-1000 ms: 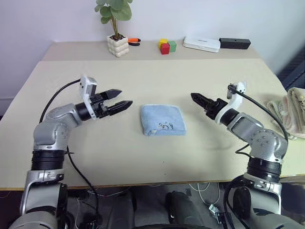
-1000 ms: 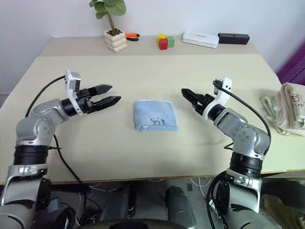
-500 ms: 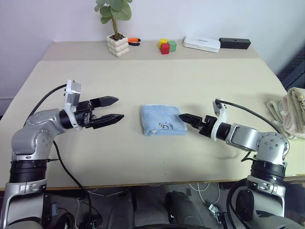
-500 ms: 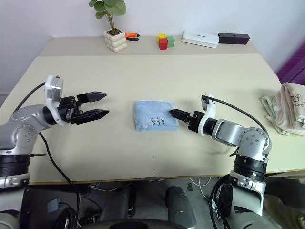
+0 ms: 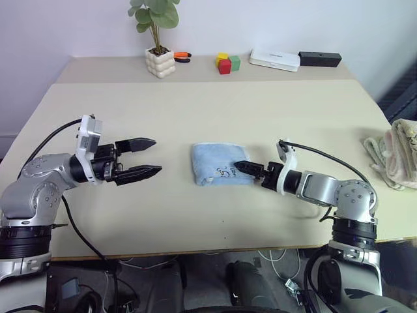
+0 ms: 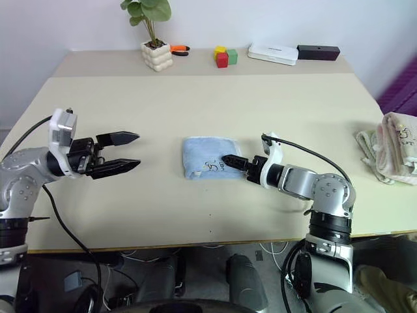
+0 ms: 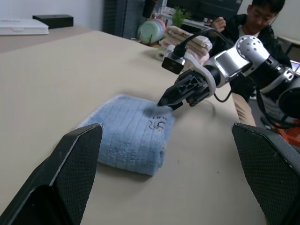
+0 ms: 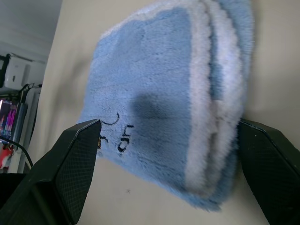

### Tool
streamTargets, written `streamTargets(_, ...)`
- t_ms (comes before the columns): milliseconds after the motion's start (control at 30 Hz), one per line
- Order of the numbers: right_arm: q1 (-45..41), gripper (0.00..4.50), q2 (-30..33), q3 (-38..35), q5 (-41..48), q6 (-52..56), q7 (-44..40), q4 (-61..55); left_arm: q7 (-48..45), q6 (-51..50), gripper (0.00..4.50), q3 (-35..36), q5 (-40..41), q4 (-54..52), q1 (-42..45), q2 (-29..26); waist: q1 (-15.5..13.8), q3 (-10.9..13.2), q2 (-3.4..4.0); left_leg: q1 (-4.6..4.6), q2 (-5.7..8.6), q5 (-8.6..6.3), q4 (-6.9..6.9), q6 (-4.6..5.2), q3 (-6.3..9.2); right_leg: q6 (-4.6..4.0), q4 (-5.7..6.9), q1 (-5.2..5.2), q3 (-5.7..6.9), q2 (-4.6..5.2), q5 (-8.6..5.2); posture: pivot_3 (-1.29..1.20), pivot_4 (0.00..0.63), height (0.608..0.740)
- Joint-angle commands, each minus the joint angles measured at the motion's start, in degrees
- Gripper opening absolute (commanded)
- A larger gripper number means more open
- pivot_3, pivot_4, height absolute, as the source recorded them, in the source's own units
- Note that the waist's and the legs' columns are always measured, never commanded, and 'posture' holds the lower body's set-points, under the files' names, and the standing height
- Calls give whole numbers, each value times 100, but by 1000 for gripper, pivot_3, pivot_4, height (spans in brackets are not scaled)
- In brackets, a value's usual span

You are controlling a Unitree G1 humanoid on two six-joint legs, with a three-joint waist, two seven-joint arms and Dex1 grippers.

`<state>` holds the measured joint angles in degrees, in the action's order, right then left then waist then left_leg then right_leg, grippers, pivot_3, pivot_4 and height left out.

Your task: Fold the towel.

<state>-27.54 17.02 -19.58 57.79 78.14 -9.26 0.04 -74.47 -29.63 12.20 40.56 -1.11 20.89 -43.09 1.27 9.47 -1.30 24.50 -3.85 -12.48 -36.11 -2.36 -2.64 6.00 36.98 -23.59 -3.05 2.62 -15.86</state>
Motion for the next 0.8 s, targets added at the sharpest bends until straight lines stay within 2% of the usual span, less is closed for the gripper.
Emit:
streamTargets(33,-67,4456,-99,201,-127,-87,-99,-22,95,120,4500,145,45,-212,4,-16,13,0,0,-1,-1,0,0,0,0,0,0,0,0,-1,0,0,150,740)
streamTargets(67,-82,4456,-172,193,-115,-99,-107,36,127,149,4500,154,27,-218,1,-16,17,0,0,-1,-1,0,0,0,0,0,1,0,0,-1,0,0,150,740)
streamTargets(167,-138,3612,-321,142,-145,-160,-91,203,205,175,4500,177,34,-243,-15,-26,53,0,0,-1,-2,0,1,0,1,0,2,0,0,-2,0,0,150,740)
streamTargets(400,-330,35,-389,-108,-188,-304,-107,542,345,181,4500,183,69,-328,-104,-9,117,0,0,1,-1,0,2,0,0,4,1,-1,0,0,1,0,150,740)
streamTargets(600,-449,35,-297,-474,-184,-519,-9,565,427,276,4500,34,4,-162,44,181,109,0,0,3,1,0,2,0,0,7,0,-1,1,1,2,0,150,740)
streamTargets(800,-641,35,-261,-1750,-161,-1750,843,714,400,542,4500,-233,-225,259,450,537,88,1,0,3,3,0,0,0,0,18,-1,1,1,1,7,0,150,740)
